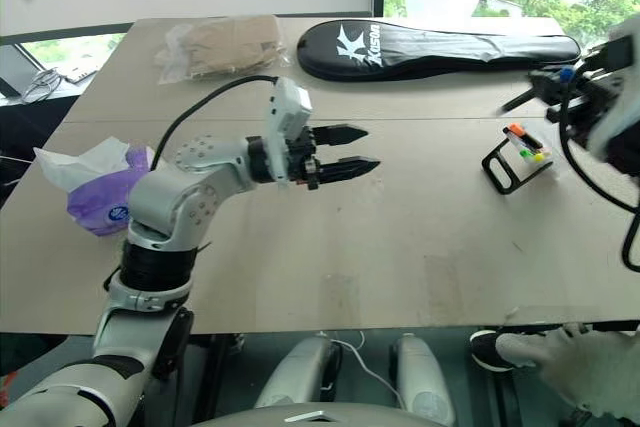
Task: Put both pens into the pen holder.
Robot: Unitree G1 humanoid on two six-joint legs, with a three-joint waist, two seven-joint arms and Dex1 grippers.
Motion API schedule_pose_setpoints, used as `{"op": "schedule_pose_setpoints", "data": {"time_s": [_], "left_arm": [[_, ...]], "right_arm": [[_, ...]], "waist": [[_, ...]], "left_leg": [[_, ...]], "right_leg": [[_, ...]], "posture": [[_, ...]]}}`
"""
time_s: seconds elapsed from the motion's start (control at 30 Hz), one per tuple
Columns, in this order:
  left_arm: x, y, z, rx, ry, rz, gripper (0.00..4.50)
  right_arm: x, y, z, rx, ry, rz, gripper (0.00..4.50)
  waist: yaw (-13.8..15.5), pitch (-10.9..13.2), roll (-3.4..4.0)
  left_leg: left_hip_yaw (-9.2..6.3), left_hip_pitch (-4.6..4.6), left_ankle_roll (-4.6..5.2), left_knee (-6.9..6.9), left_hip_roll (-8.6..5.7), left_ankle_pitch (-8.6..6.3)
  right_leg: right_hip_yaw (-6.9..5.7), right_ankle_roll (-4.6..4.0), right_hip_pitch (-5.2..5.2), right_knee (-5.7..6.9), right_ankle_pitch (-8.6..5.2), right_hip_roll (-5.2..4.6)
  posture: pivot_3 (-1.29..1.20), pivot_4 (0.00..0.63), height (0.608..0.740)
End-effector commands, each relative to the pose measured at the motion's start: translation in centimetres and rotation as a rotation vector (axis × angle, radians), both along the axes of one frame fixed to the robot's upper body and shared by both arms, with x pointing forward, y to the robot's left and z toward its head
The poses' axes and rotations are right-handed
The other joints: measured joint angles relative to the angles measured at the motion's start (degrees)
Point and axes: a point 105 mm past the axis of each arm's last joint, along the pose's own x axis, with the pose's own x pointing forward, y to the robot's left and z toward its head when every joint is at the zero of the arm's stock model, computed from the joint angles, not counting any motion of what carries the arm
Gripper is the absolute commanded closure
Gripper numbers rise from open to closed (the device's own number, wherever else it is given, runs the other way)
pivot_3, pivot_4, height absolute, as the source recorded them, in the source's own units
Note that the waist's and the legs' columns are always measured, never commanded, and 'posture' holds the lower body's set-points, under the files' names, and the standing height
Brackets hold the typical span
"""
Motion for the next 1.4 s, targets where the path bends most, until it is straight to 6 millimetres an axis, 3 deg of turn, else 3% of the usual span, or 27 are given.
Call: {"op": "schedule_pose_setpoints", "data": {"time_s": [0.03,0.17,0.37,0.67,0.87,0.93,1.0,1.1,1.23,1.27,1.4], "left_arm": [[-0.8,-1.2,1.3,-0.049,-0.067,0.004,1.40],[-1.6,-2.3,0.7,-0.060,-0.049,-0.007,1.40],[-1.4,-1.8,0.7,-0.071,-0.024,0.004,1.40],[-1.6,-1.8,0.6,-0.065,-0.027,0.000,1.40],[-1.5,-1.8,0.3,-0.050,-0.031,0.008,1.40],[-1.5,-1.9,0.2,-0.046,-0.032,0.007,1.40],[-1.5,-1.8,0.2,-0.043,-0.032,0.010,1.40],[-1.4,-1.5,0.0,-0.039,-0.031,0.024,1.40],[-1.2,-1.1,-0.2,-0.042,-0.024,0.044,1.40],[-1.2,-0.9,-0.2,-0.054,-0.018,0.051,1.40],[-1.1,0.3,0.3,-0.174,0.033,0.100,1.40]], "right_arm": [[0.0,-0.4,0.1,-0.099,-0.010,-0.026,4.39],[0.4,-0.1,-0.9,-0.106,0.019,-0.014,4.39],[0.5,-0.3,-1.1,-0.134,0.036,-0.028,4.39],[0.7,0.5,-2.1,-0.335,0.051,-0.032,4.39],[1.5,2.4,-4.4,-0.490,0.081,0.015,4.39],[2.2,2.1,-5.2,-0.499,0.107,-0.004,4.39],[2.7,1.9,-5.5,-0.502,0.116,-0.022,3.32],[3.1,1.8,-5.5,-0.514,0.110,-0.026,2.18],[3.3,2.0,-4.9,-0.479,0.077,-0.009,0.32],[3.2,2.5,-4.6,-0.449,0.056,0.023,0.02],[1.3,6.4,-3.5,-0.218,-0.042,0.265,0.02]], "waist": [[-0.1,0.0,-0.02],[-0.1,0.0,0.00],[0.2,0.0,0.00],[0.1,0.0,0.00],[0.1,0.0,0.01],[0.1,0.0,0.00],[0.1,0.0,0.00],[0.1,0.0,0.00],[0.1,0.0,0.00],[0.1,0.0,0.00],[0.0,0.0,0.00]], "left_leg": [[0.02,0.00,0.00,0.01,0.02,0.00],[0.16,0.03,0.01,0.02,0.03,-0.01],[0.11,0.00,0.01,0.05,0.01,-0.01],[0.11,0.00,0.00,0.04,0.01,0.00],[0.11,0.02,-0.20,0.05,0.02,0.11],[0.11,0.02,-0.22,0.05,0.01,0.12],[0.11,0.01,-0.23,0.04,0.01,0.13],[0.10,0.00,-0.23,0.04,0.01,0.13],[0.09,-0.01,-0.23,0.04,0.01,0.13],[0.09,0.00,-0.23,0.04,0.01,0.13],[0.08,0.00,-0.23,0.01,0.03,0.12]], "right_leg": [[0.05,0.00,0.00,0.00,0.00,0.02],[0.22,0.02,0.00,0.02,0.02,0.03],[0.17,0.03,0.00,-0.01,0.02,0.02],[0.17,0.03,0.00,-0.02,0.02,0.02],[0.17,0.03,0.00,-0.03,0.02,0.02],[0.16,0.03,0.00,-0.04,0.02,0.02],[0.17,0.03,0.00,-0.05,0.02,0.02],[0.16,0.03,-0.01,-0.05,0.02,0.01],[0.16,0.03,-0.01,-0.06,0.02,0.00],[0.16,0.03,-0.01,-0.06,0.02,0.00],[0.18,0.03,-0.03,-0.04,0.02,0.02]], "posture": [[0.00,0.150,0.740],[0.00,0.150,0.740],[0.00,0.150,0.740],[0.00,0.150,0.740],[0.00,0.150,0.740],[0.00,0.150,0.740],[0.00,0.150,0.740],[0.00,0.150,0.740],[0.00,0.150,0.740],[0.00,0.150,0.740],[0.00,0.150,0.740]]}}
